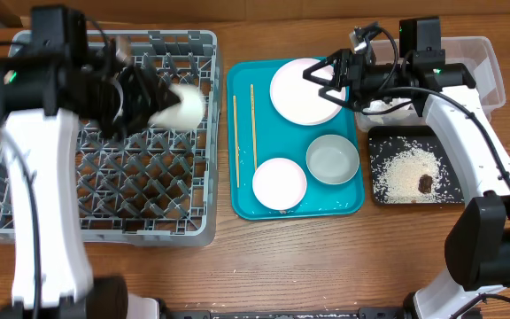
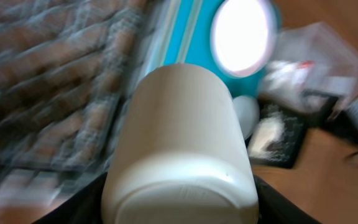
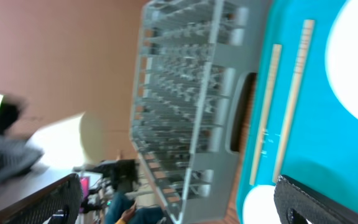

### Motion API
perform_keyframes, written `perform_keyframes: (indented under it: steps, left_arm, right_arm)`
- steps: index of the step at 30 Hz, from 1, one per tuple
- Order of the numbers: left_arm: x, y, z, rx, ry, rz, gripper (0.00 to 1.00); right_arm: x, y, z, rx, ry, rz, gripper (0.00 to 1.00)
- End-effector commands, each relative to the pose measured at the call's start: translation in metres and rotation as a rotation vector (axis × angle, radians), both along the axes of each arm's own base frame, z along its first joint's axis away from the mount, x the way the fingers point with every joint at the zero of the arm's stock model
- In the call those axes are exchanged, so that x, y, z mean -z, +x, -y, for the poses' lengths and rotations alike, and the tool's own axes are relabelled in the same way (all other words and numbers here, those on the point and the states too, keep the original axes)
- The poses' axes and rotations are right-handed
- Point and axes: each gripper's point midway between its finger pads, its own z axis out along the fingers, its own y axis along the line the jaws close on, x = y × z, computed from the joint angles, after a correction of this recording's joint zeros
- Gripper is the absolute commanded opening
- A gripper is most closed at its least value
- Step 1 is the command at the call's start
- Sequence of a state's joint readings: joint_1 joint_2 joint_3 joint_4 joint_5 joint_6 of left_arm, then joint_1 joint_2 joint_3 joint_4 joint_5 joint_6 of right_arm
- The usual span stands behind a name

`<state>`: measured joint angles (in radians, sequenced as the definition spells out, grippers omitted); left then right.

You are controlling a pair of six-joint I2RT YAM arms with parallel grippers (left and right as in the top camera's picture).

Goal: Sort waste into correct bins and load items into the dishwasher
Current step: 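Place the white cup into the dish rack with the left gripper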

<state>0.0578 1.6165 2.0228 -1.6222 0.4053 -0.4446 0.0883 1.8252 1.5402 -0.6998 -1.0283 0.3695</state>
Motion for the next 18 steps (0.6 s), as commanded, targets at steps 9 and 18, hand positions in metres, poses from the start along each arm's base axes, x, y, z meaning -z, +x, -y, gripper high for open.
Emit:
perform_keyframes:
  steps: [9, 18]
  left_arm:
    - [0.09, -0.071, 0.001, 0.005, 0.312, -0.37, 0.39]
    - [0.139, -0.09, -0.02, -0.059, 0.427, -0.505, 0.41]
  right_arm:
    - [0.03, 0.0, 0.015, 0.069, -0.156, -0.053, 1.0]
    - [0.03, -0.001, 0.015, 0.064, -0.159, -0.048, 1.0]
